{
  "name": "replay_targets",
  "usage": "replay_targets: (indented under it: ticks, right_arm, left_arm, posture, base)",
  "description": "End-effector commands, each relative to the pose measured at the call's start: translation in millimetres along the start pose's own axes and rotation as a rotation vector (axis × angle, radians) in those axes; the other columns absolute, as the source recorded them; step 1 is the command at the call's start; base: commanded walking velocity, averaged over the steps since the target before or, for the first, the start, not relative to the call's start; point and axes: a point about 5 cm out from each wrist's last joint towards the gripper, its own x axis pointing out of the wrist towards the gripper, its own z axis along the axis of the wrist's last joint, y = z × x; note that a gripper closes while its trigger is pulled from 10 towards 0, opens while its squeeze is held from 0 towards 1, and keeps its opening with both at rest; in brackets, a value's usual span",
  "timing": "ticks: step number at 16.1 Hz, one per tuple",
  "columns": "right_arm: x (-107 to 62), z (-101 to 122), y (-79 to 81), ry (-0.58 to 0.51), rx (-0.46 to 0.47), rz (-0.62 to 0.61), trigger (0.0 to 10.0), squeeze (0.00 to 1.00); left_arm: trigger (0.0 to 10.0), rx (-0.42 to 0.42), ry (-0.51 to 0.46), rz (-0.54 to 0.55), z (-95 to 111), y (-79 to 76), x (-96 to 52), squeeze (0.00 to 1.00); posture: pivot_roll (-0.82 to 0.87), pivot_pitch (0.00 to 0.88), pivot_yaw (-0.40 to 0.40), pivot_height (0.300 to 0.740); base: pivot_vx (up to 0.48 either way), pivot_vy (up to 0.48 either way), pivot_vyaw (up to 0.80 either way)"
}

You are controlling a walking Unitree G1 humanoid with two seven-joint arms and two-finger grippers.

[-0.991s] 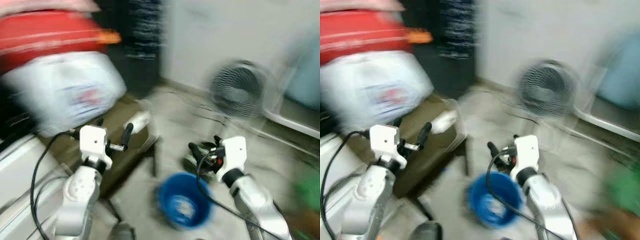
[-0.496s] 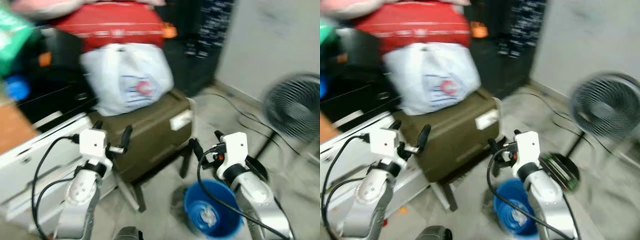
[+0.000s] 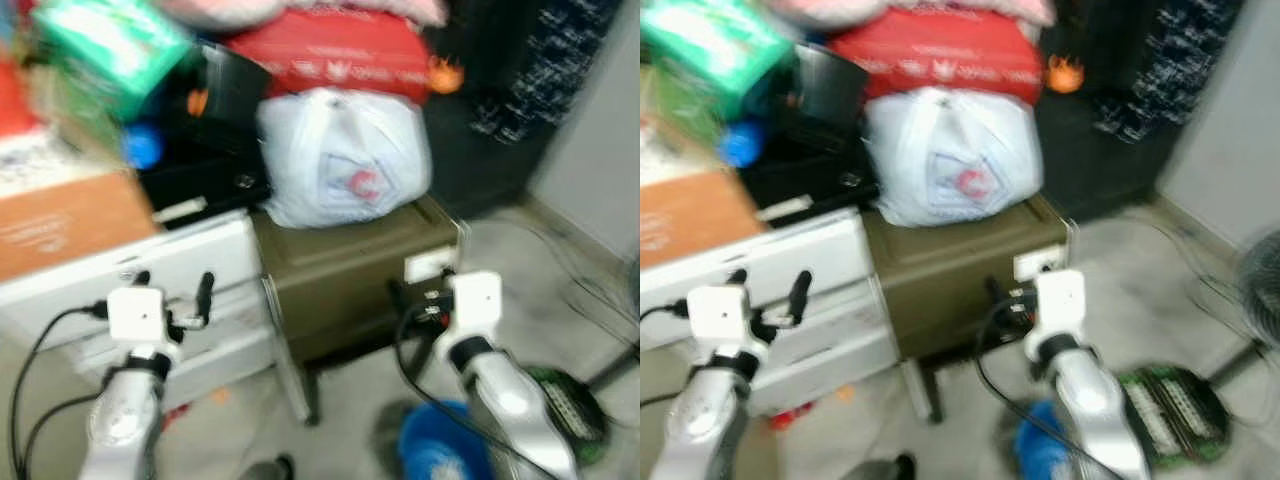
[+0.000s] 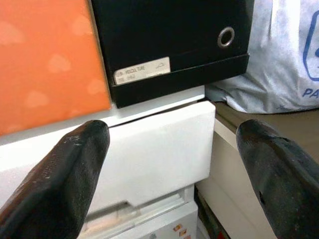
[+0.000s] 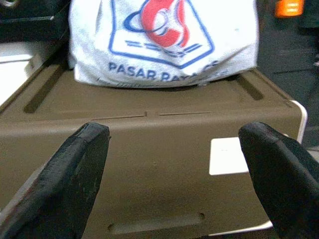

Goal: Clean up the room

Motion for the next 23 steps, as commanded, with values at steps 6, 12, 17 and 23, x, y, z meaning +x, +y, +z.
replay_targets:
  ticks: [6,12,17,23]
  right_arm:
    - [9.3,9,-11.0,-0.035,-0.031,-0.024,10.0,0.0]
    - [8.4,6,-5.8,-0.028,-0.03,-0.004,10.0,0.0]
    - [7.6,3,-6.5,-0.018,-0.042,0.005,10.0,0.0]
    - [13.2,3,-2.9,-0.022,-0.034,0.025,10.0,0.0]
  left_arm:
    - [10.0,0.009,-0.013,-0.05,5,-4.1,4.0,0.0]
    - [10.0,-0.009,0.011,-0.009,4,-2.7,8.8,0.0]
    - [10.0,-0.013,0.021,0.002,4,-1.2,7.9,0.0]
    - [10.0,-0.004,0.016,0.004,6,-1.0,8.6,0.0]
  posture:
    - [-0.02,0.0,0.005,0.74]
    - [-0.02,0.0,0.0,0.74]
    - [-0.01,0.0,0.0,0.74]
    - [0.01,0.0,-0.002,0.74]
  base:
    - [0.0,0.0,0.8]
    - [0.0,0.0,0.8]
    - [0.0,0.0,0.8]
    - [0.0,0.0,0.8]
